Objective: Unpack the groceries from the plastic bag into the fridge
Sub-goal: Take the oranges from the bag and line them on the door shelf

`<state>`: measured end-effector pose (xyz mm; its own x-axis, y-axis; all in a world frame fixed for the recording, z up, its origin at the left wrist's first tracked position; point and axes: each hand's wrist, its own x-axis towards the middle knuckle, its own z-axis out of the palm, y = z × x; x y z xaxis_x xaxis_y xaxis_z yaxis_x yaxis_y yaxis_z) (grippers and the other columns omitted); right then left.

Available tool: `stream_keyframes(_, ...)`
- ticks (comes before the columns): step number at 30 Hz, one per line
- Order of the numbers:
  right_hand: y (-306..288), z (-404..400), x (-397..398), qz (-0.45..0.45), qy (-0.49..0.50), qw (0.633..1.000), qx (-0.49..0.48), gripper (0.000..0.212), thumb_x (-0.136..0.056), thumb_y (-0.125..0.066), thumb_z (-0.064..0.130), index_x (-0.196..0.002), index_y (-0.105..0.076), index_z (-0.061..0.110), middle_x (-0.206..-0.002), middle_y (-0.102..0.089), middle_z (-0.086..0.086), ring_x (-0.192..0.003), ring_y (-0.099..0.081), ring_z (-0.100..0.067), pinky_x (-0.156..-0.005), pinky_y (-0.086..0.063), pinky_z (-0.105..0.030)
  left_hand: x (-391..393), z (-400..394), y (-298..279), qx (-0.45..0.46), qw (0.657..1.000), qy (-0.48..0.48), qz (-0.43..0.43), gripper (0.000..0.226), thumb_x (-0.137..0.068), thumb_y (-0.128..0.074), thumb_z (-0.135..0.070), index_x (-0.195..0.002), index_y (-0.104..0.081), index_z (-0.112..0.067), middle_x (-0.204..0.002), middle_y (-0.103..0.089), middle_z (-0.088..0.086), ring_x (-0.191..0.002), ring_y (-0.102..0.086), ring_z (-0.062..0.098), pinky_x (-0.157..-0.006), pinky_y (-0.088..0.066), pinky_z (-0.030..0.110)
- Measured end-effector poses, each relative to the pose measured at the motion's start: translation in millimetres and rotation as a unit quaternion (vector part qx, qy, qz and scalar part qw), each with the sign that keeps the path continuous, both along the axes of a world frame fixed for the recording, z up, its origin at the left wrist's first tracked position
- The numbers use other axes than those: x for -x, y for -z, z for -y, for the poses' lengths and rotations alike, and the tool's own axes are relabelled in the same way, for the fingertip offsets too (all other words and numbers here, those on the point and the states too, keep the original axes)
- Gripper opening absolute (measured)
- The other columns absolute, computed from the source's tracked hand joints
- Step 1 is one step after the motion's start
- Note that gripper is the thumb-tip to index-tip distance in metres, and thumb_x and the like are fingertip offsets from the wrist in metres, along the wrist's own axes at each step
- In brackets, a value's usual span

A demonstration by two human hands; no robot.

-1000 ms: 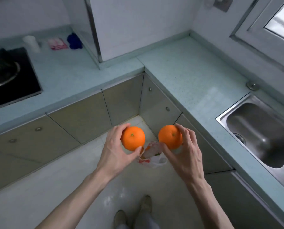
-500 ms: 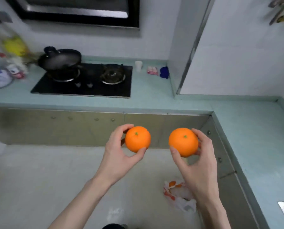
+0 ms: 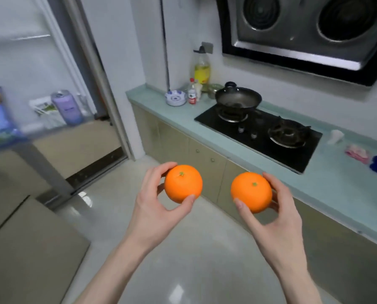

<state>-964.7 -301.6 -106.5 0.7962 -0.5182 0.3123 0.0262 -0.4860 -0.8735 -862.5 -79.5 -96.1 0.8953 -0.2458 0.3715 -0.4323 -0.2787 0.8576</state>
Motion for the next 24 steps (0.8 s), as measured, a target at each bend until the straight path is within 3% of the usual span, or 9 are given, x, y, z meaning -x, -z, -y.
stream_keyframes(3, -8, -42, -43, 0.001, -0.065, 0.998, 0.019, 0.072, -0.074, -0.083, 0.049, -0.139, -0.052, 0.04, -0.135, -0.057, 0.023, -0.118, -0.057, 0.001, -0.09, -0.041, -0.007, -14, -59, -11, 0.008, 0.999, -0.052, 0.005, 0.067, -0.072, -0.084, -0.038, -0.132, -0.056, -0.032, -0.132, -0.057, -0.017, -0.13, -0.054, 0.009, -0.097, -0.052, 0.018)
stream_keyframes(7, -24, -101, -96, 0.004, -0.141, 0.99, 0.026, 0.07, -0.074, -0.084, 0.049, -0.137, -0.053, 0.042, -0.134, -0.059, 0.02, -0.115, -0.06, 0.0, -0.088, -0.043, -0.01, -38, -133, -27, 0.03, 0.992, -0.124, 0.005, 0.068, -0.069, -0.082, -0.045, -0.13, -0.056, -0.03, -0.131, -0.059, -0.017, -0.129, -0.056, 0.012, -0.096, -0.049, 0.013)
stream_keyframes(11, -44, -164, -148, 0.015, -0.195, 0.98, 0.023, 0.067, -0.072, -0.082, 0.054, -0.133, -0.055, 0.043, -0.129, -0.064, 0.018, -0.108, -0.063, 0.0, -0.085, -0.046, -0.011, -64, -202, -38, 0.032, 0.984, -0.173, 0.014, 0.065, -0.069, -0.086, -0.036, -0.127, -0.056, -0.034, -0.131, -0.06, -0.013, -0.124, -0.061, 0.012, -0.095, -0.052, 0.016)
stream_keyframes(15, -63, -230, -198, 0.035, -0.227, 0.973, 0.01, 0.064, -0.068, -0.083, 0.055, -0.126, -0.058, 0.047, -0.12, -0.068, 0.022, -0.101, -0.066, 0.004, -0.08, -0.046, -0.004, -91, -265, -52, 0.026, 0.978, -0.205, 0.034, 0.065, -0.066, -0.084, -0.046, -0.125, -0.057, -0.036, -0.126, -0.06, -0.02, -0.12, -0.062, 0.006, -0.094, -0.052, 0.016)
stream_keyframes(18, -75, -277, -228, 0.054, -0.248, 0.967, -0.001, 0.063, -0.065, -0.081, 0.059, -0.123, -0.059, 0.048, -0.114, -0.07, 0.025, -0.098, -0.069, 0.001, -0.081, -0.049, -0.014, -110, -306, -64, 0.022, 0.975, -0.215, 0.043, 0.063, -0.064, -0.083, -0.05, -0.121, -0.057, -0.041, -0.125, -0.059, -0.029, -0.116, -0.065, 0.001, -0.09, -0.052, 0.013)
stream_keyframes(22, -91, -333, -265, 0.073, -0.283, 0.956, 0.017, 0.064, -0.065, -0.079, 0.063, -0.123, -0.059, 0.047, -0.116, -0.066, 0.031, -0.098, -0.069, 0.0, -0.084, -0.05, -0.021, -137, -353, -83, 0.035, 0.972, -0.229, 0.049, 0.063, -0.068, -0.095, -0.029, -0.121, -0.061, -0.034, -0.123, -0.064, -0.021, -0.111, -0.065, -0.003, -0.08, -0.051, 0.007)
stream_keyframes(24, -103, -356, -282, 0.078, -0.294, 0.952, 0.027, 0.064, -0.066, -0.079, 0.063, -0.124, -0.059, 0.047, -0.117, -0.067, 0.028, -0.1, -0.068, 0.0, -0.085, -0.051, -0.022, -151, -375, -98, 0.04, 0.97, -0.233, 0.054, 0.064, -0.068, -0.095, -0.031, -0.122, -0.061, -0.035, -0.122, -0.063, -0.023, -0.113, -0.063, -0.003, -0.083, -0.051, 0.009)
